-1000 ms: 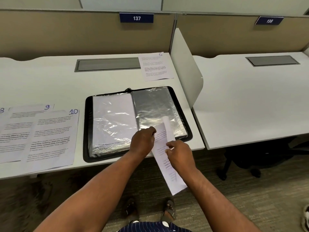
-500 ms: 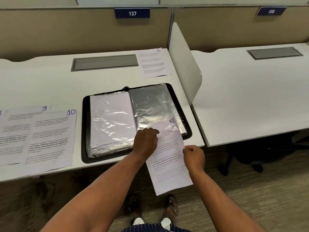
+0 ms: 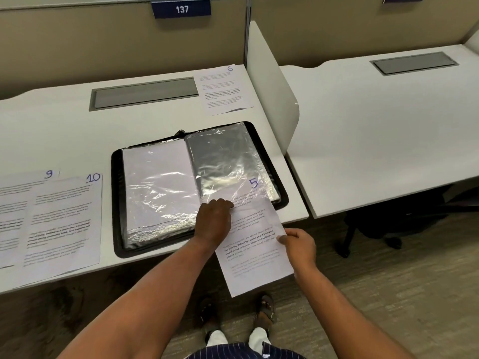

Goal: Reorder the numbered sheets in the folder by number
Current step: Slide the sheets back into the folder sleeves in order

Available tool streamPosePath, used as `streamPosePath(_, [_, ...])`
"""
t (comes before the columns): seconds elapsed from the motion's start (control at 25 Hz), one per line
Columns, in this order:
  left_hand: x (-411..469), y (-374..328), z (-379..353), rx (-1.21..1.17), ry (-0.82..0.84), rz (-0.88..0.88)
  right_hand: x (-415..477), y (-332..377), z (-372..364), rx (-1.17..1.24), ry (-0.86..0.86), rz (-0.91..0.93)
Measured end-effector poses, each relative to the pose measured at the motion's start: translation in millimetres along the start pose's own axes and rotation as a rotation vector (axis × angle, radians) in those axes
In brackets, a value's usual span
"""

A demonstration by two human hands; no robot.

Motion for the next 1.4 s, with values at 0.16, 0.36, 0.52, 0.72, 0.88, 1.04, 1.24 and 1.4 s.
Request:
streamPosePath(0.16, [-1.0, 1.1, -3.2, -0.002, 0.002, -0.006, -8.4, -60.4, 20.3, 0.145, -0.009, -0.21])
streamPosePath(0.36, [-4.1, -0.5, -2.7, -0.036, -0.017, -0.005, -50.9, -125.4, -2.3, 0.314, 0.159, -0.509])
streamPosePath(0.52, [-4.1, -7.8, 3.0, -0.063, -0.048, -0.039, -63.5, -126.6, -22.7, 0.354, 0.173, -0.524])
streamPosePath(0.72, [-2.2, -10.4, 7.1, -0.094, -0.053, -0.051, -64.6, -107.6, -28.3, 0.394, 0.156, -0.484])
streamPosePath(0.88, [0.9, -8.3, 11.7, -0.109, -0.077, -0.039, -59.5, -87.7, -36.2, 0.39, 0.147, -0.445])
streamPosePath(1.04, [0.4, -8.5, 15.1, -0.107, -0.08, -0.043, -56.2, -68.7, -46.9, 0.408, 0.145, -0.419])
streamPosePath(1.24, [-0.4, -7.8, 20.3, -0.106, -0.093, -0.035, -57.9, -60.1, -49.5, 0.444, 0.118, -0.416])
streamPosePath(1.4, [0.4, -5.7, 23.0, -0.109, -0.102, -0.029, -68.5, -70.3, -38.7, 0.493, 0.107, -0.431])
Point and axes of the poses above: each hand's wrist, its own x-axis towards the middle knuckle, its own z-axis out of the back of the hand, y = z × x, the point moved 7 cm from there along x, towards the middle knuckle, and after that the axes turned 11 degrees about -y, right-handed, at the moved point
